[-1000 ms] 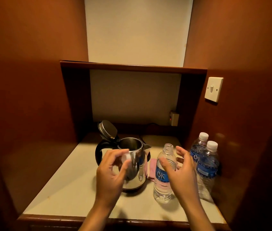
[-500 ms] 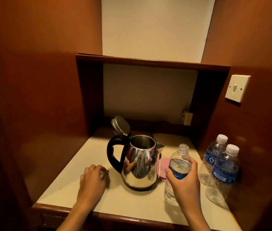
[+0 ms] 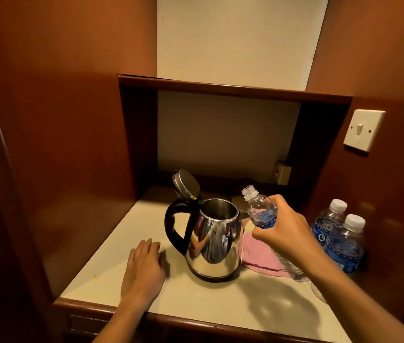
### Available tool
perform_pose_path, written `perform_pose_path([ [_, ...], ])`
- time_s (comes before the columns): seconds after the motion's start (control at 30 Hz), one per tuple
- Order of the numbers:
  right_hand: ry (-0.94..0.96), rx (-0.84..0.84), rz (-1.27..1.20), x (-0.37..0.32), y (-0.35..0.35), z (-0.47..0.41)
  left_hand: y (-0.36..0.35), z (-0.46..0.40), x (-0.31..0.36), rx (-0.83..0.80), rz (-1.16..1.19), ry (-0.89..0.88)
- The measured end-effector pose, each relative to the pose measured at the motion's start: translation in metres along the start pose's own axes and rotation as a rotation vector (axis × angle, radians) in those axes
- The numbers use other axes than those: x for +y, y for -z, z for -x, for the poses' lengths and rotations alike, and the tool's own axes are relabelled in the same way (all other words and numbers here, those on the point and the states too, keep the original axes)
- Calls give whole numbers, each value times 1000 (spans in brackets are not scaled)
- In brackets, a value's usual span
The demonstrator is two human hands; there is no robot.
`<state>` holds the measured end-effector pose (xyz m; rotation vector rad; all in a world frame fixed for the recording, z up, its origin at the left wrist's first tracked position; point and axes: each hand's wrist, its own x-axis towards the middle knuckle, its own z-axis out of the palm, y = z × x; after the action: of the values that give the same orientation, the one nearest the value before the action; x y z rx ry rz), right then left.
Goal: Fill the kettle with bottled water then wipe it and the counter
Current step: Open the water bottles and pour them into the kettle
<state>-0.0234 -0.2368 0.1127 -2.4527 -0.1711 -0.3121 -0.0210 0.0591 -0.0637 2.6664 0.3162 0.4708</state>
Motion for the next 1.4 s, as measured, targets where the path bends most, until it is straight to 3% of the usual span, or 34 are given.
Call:
perform_pose_path([
  [0.2,-6,-87,356,-9,7,-8,4,1,4,-65,4,14],
  [0.5,13,-127,605,-18,10,-15,3,2,2,-115,-57,-5],
  [1.4,120,-69,848,-36,24,-27,6,3,3,-98,-3,9],
])
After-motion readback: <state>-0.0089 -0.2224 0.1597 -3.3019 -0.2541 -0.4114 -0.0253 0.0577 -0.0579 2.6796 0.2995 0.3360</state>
